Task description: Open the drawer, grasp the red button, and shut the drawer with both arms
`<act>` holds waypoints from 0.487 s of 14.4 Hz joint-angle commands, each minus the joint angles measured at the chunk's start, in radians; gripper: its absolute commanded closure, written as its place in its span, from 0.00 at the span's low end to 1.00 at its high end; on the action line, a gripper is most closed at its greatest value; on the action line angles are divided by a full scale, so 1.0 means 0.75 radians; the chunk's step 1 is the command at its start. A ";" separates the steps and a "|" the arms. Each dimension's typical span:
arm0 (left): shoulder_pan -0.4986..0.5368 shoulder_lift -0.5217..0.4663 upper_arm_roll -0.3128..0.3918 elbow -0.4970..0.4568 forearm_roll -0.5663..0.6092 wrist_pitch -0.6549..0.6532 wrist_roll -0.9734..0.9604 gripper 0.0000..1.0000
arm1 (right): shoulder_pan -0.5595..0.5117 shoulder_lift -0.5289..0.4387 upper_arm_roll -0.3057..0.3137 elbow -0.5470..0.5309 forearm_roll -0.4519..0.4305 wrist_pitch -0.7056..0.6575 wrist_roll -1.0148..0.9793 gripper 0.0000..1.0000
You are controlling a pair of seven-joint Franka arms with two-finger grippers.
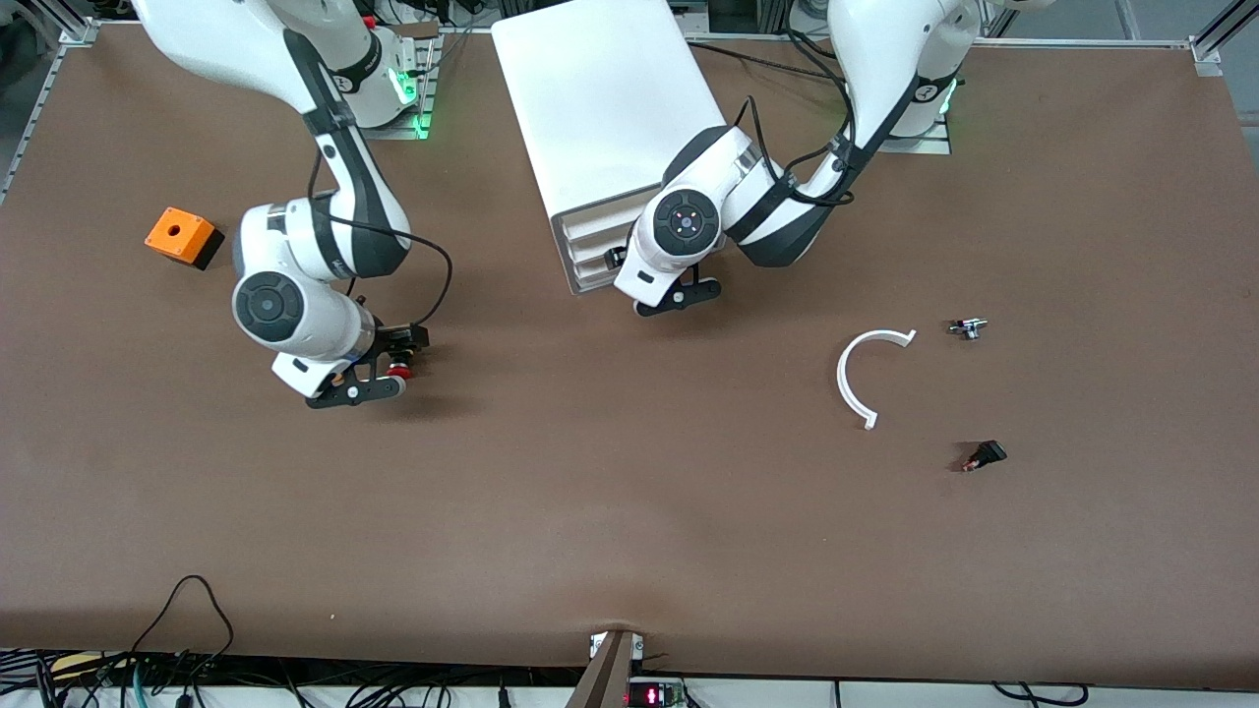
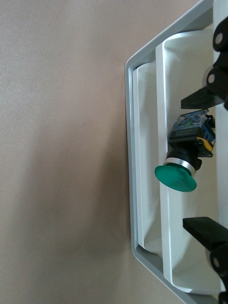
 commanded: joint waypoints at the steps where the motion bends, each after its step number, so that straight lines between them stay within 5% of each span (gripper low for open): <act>1: 0.018 -0.001 -0.006 0.034 -0.038 -0.029 0.021 0.00 | -0.006 0.002 -0.005 0.143 0.007 -0.149 0.003 0.00; 7: 0.112 -0.028 0.008 0.193 0.104 -0.226 0.035 0.00 | -0.014 -0.065 -0.003 0.232 -0.010 -0.249 -0.019 0.00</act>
